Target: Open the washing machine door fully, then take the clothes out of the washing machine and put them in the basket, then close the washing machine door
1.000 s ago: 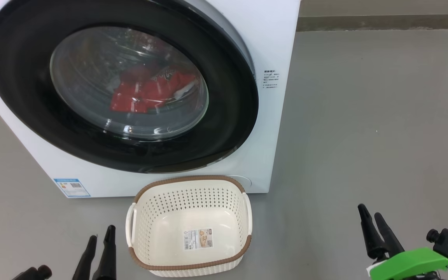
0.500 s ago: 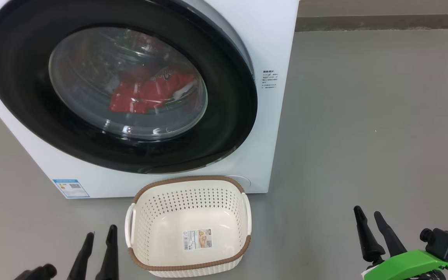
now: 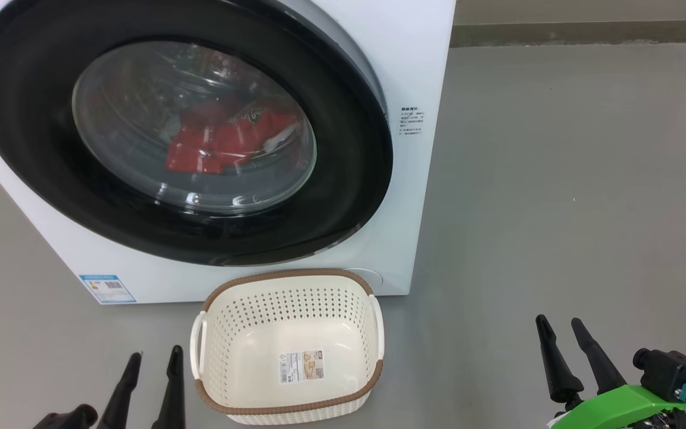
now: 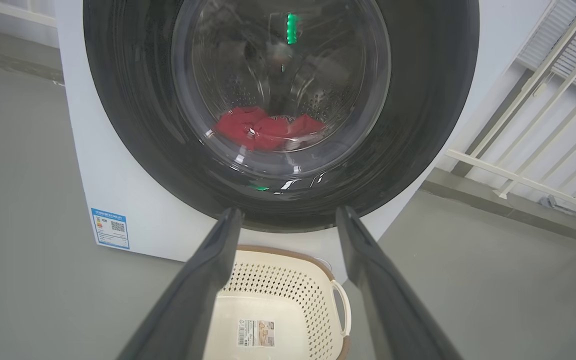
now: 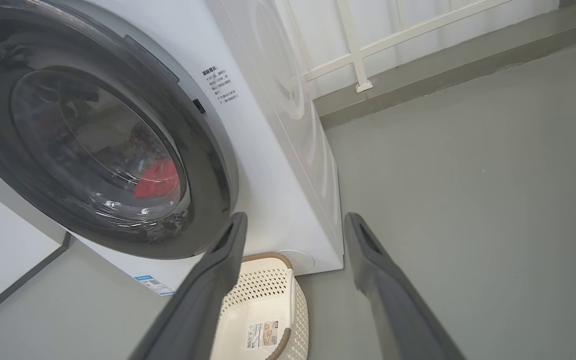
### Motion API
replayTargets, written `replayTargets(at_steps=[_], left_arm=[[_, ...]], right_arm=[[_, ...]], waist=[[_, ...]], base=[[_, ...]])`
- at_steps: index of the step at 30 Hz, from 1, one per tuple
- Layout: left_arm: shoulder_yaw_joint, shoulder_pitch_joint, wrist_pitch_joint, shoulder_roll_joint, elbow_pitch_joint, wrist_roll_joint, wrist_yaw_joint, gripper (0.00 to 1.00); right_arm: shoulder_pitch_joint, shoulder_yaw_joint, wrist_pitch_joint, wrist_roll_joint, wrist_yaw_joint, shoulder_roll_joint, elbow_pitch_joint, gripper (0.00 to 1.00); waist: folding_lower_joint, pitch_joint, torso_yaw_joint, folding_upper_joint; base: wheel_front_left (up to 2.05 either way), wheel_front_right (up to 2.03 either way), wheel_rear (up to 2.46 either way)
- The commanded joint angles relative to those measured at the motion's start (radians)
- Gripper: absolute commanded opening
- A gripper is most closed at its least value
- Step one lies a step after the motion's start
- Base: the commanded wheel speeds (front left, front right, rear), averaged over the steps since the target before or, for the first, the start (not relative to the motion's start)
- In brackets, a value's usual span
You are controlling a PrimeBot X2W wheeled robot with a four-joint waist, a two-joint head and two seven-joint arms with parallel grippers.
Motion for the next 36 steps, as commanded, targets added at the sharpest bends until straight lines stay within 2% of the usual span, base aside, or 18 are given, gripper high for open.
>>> replayTargets(at_steps=[1, 29, 36], left_arm=[[0.023, -0.005, -0.017, 0.012, -0.032, 0.036, -0.005, 1.0], [0.019, 0.01, -0.099, 0.012, -0.011, 0.327, -0.015, 1.0], [0.009, 0.01, -0.1, 0.013, -0.021, 0.323, -0.015, 1.0]], right_arm=[[-0.003, 0.02, -0.017, -0.033, -0.001, -0.012, -0.03, 1.0], [0.044, -0.002, -0.099, -0.303, -0.001, -0.003, -0.049, 1.0], [0.043, -0.007, -0.101, -0.31, -0.001, 0.0, -0.049, 1.0]], waist=[[-0.0001, 0.001, 0.001, 0.0], [-0.0001, 0.004, 0.0, 0.0], [-0.0001, 0.008, -0.002, 0.0]], base=[[0.0, 0.0, 0.0], [0.0, 0.0, 0.0], [0.0, 0.0, 0.0]])
